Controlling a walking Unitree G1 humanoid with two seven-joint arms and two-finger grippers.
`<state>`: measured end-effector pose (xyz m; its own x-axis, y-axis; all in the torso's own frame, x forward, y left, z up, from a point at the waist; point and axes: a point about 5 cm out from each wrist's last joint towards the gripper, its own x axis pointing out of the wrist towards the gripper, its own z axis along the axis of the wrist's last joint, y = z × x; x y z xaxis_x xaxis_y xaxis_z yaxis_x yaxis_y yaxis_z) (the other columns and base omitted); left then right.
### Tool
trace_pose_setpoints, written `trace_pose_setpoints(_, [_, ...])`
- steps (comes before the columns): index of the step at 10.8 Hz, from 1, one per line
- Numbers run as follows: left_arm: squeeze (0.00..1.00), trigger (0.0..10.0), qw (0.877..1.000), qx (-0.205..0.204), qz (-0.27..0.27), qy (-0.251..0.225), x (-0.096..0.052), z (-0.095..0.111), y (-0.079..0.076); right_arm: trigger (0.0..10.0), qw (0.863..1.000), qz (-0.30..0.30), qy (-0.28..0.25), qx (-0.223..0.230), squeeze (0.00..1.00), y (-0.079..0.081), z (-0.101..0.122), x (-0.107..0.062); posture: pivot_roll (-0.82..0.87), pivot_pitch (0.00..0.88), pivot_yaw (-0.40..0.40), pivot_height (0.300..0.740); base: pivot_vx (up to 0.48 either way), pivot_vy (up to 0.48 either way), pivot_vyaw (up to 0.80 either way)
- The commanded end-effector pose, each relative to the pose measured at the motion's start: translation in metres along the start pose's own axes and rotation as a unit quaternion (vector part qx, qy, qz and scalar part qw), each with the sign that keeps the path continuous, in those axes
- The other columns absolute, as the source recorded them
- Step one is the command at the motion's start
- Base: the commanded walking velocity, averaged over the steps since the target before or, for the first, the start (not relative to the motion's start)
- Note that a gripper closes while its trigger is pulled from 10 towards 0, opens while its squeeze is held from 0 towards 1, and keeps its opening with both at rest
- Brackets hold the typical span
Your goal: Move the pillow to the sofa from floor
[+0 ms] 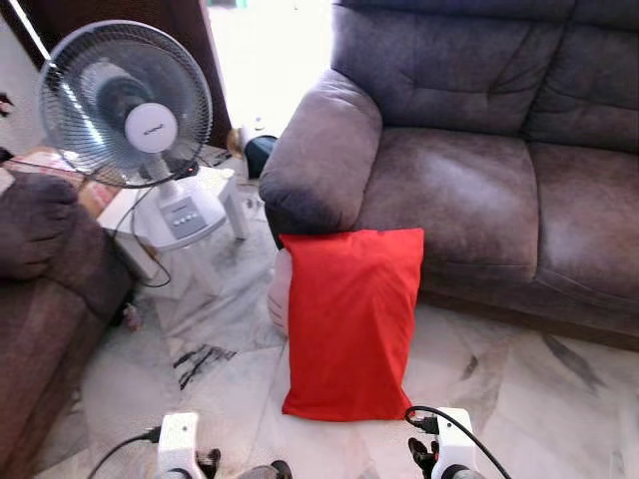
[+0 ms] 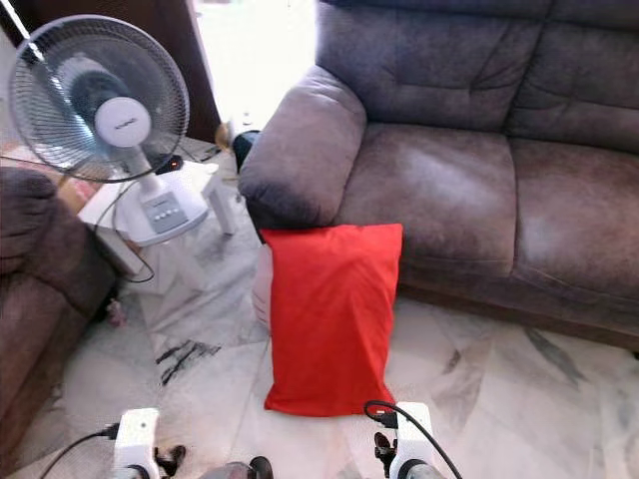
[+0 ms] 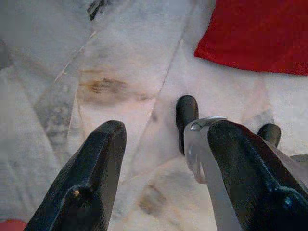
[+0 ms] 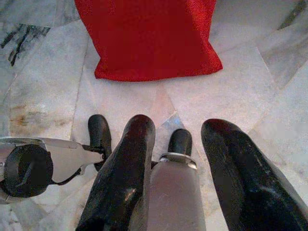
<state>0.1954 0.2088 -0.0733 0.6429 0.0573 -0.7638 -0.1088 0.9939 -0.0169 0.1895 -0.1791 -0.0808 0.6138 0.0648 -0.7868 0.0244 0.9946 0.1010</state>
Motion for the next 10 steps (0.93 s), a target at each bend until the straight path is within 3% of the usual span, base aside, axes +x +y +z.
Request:
trace_pose_setpoints(1, [0.00,10.0,1.000,-0.006,0.002,0.011,-0.0021,-0.0084,0.0027,10.0,1.000,0.000,0.013,0.001,0.00,0.0010,-0.0082,-0.0013,0.15,0.167,0.040,0.740,0.255,0.000,0.00])
trace_pose_setpoints(6, [0.00,10.0,1.000,-0.005,-0.003,0.025,-0.0028,-0.0176,-0.0072,10.0,1.000,0.002,0.012,-0.001,0.00,0.0016,-0.0081,-0.0013,0.15,0.162,0.042,0.740,0.269,0.000,0.00])
trace_pose_setpoints(10, [0.00,10.0,1.000,-0.006,0.000,0.021,-0.0026,-0.0136,-0.0009,10.0,1.000,0.003,0.012,-0.002,0.00,0.0017,-0.0078,-0.0012,0.15,0.164,0.040,0.740,0.259,0.000,0.00])
